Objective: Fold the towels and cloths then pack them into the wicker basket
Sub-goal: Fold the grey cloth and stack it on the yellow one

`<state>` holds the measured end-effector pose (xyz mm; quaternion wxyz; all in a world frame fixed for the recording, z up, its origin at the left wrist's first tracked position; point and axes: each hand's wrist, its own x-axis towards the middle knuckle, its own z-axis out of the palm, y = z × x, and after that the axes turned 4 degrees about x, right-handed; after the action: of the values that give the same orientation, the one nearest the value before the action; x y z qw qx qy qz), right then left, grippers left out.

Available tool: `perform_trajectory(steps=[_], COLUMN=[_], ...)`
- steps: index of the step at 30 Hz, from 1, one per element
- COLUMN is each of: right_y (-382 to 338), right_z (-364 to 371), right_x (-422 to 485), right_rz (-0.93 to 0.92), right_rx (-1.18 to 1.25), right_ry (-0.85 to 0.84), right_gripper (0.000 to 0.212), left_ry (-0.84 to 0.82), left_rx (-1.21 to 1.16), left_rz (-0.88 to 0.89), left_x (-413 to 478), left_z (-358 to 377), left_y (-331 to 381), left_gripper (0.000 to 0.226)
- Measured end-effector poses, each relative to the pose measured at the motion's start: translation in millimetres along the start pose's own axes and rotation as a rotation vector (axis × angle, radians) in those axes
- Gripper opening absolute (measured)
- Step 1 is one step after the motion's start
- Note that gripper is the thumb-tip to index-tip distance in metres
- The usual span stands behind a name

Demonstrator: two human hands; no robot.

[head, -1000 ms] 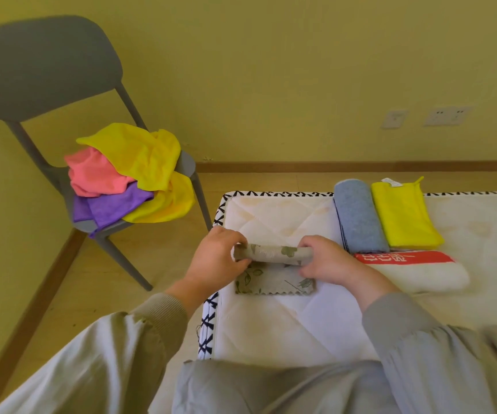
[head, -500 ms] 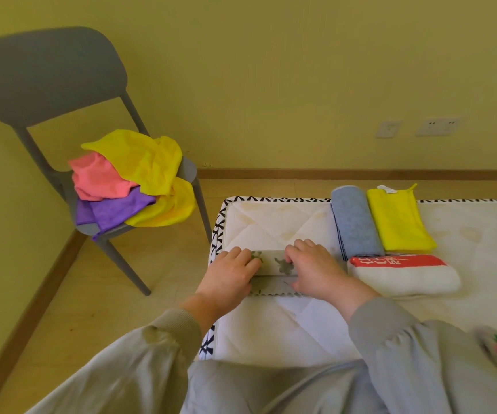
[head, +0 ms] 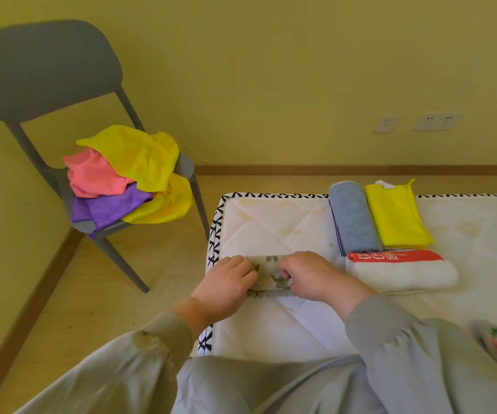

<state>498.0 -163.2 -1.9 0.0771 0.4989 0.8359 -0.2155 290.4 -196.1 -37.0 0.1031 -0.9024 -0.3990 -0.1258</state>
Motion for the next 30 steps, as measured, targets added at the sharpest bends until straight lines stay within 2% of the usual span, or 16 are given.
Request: perform_trajectory(steps=[3, 5, 7, 9, 10, 11, 12, 13, 15, 17, 18, 19, 24, 30], right_y=[1.3, 1.9, 0.5, -0.7, -2.4, -4.2, -6.3, -7.7, -8.6, -5.8, -2.3, 2.0, 17.6, 22.8], right_z=[1.8, 3.1, 3.8, 1.2, -0.8, -1.8, -2.1, -0.5, 9.9, 22.8, 27.1, 30.0, 28.3, 15.2], right_x=[0.9, 2.4, 3.0, 3.5, 3.4, 3.5, 3.7, 4.2, 5.1, 7.3, 8.6, 10.7, 13.1, 13.6], right_rz=[0.029, 0.053, 0.093, 0.111, 0.085, 0.044, 0.009, 0.000, 0.046, 0.113, 0.138, 0.150, 0.186, 0.219], right_rx=[-0.009, 0.046, 0.135, 0.123, 0.047, -0.030, -0.070, -0.087, -0.057, -0.040, -0.037, -0.035, 0.002, 0.316], right_ry=[-0.037, -0.053, -0.037, 0.042, 0.117, 0.209, 0.284, 0.296, 0.128, -0.068, -0.114, -0.128, -0.159, 0.000], right_gripper=[0.018, 0.009, 0.029, 0.040, 0.037, 0.029, 0.020, 0.021, 0.049, 0.061, 0.063, 0.064, 0.066, 0.063], left_ry=[-0.048, -0.071, -0.055, -0.089, -0.121, -0.136, -0.144, -0.144, -0.205, -0.350, -0.432, -0.498, -0.564, -0.422], left_rx=[-0.048, -0.117, -0.187, -0.240, -0.256, -0.251, -0.237, -0.199, -0.124, -0.087, -0.086, -0.092, -0.086, -0.303], left_rz=[-0.027, -0.076, -0.202, -0.375, -0.447, -0.485, -0.479, -0.454, -0.446, -0.483, -0.480, -0.476, -0.516, -0.629], left_x=[-1.3, -1.2, 3.4, 10.0, 13.1, 15.7, 18.0, 18.0, 15.8, 10.8, 6.5, 1.7, -1.2, 9.9], left_z=[2.1, 6.0, 5.4, 2.5, 1.8, 1.3, 1.7, 6.5, 14.3, 21.4, 24.8, 27.9, 30.9, 18.2], left_y=[6.0, 8.3, 12.6, 14.5, 14.2, 14.1, 14.5, 14.7, 15.9, 19.8, 21.8, 22.8, 20.5, 3.5], left_gripper=[0.014, 0.021, 0.031, 0.028, 0.020, 0.013, 0.013, 0.019, 0.035, 0.065, 0.072, 0.073, 0.062, 0.070])
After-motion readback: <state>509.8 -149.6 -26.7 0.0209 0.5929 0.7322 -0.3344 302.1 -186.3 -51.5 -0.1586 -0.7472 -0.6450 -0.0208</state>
